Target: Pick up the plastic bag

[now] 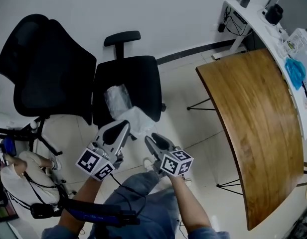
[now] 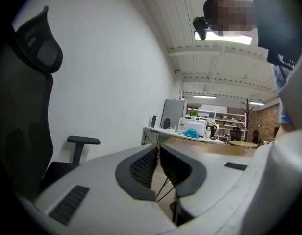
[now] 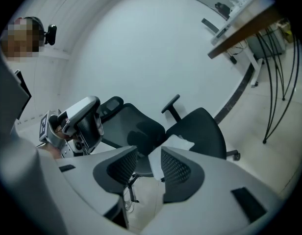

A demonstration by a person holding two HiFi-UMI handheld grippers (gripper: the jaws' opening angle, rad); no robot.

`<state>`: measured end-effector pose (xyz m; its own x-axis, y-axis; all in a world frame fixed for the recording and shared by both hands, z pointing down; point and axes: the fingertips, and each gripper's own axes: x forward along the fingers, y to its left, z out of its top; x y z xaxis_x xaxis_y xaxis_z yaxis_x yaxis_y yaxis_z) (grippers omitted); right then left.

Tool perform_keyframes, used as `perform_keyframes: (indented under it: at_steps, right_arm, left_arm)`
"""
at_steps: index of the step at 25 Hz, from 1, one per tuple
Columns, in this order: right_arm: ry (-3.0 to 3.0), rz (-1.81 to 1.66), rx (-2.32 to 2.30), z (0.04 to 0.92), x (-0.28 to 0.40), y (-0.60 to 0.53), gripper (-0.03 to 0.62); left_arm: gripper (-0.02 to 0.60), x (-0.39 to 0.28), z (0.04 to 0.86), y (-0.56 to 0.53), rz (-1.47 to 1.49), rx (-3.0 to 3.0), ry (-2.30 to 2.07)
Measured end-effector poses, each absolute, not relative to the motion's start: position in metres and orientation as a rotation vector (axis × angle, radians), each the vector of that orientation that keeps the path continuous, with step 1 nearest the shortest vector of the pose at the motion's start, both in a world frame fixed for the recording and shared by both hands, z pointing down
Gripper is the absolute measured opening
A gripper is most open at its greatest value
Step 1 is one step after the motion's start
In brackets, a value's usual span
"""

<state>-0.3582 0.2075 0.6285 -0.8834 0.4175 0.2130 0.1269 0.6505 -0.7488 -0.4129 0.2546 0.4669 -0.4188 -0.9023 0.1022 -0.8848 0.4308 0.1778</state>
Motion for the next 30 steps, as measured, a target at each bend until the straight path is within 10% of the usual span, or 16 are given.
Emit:
perform_keyframes:
  at_steps: [17,21,30]
  right_arm:
    - [-2.329,1.466,-0.315,0.7,-0.404,0.211,0.198]
    - [-2.353,1.41,-0.307,0.693,-0.408,0.21,0.008]
    - [-2.398,1.418,-0.368,0.652,-0.426,0.198,0.007]
  left_arm:
    - [0.028,-0.443,0.521,0.262,-0.097,1.582,-2.364]
    - [0.028,-0.445,0.518,0.26,-0.099,1.574,-2.367]
    - [0.028,-0.449,0.51,0.259,-0.147,1.567,-2.377]
